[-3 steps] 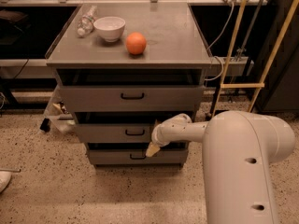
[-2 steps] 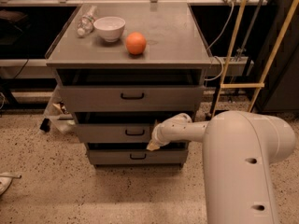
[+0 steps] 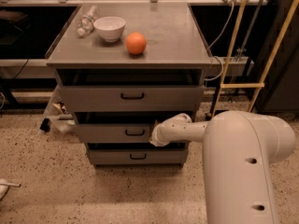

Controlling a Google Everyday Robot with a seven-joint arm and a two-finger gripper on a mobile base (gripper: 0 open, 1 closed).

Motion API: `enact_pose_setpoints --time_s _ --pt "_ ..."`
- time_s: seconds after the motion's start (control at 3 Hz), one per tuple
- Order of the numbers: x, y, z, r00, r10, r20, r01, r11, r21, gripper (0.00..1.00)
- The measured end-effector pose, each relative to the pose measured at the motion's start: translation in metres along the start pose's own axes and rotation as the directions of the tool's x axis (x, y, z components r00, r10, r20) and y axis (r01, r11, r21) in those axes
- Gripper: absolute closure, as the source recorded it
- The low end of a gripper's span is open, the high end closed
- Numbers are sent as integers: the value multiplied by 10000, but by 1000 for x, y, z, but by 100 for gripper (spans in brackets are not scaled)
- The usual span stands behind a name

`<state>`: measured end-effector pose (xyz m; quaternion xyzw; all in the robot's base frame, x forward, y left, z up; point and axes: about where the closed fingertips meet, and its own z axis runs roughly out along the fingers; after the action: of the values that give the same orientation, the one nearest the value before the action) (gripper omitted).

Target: Open middle drawer

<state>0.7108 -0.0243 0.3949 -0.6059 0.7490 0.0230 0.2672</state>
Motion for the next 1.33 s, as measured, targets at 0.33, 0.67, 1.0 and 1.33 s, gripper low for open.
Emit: enact_pose_setpoints --time_s 0.33,0.67,1.0,1.33 --pt "-4 -2 -7 10000 0 0 0 10000 0 100" --pt "-6 -4 -13 10000 0 0 0 10000 0 100" --pt "-8 -8 -23 10000 0 0 0 10000 -2 100" --pt "-8 -8 -23 10000 0 0 0 10000 -2 100"
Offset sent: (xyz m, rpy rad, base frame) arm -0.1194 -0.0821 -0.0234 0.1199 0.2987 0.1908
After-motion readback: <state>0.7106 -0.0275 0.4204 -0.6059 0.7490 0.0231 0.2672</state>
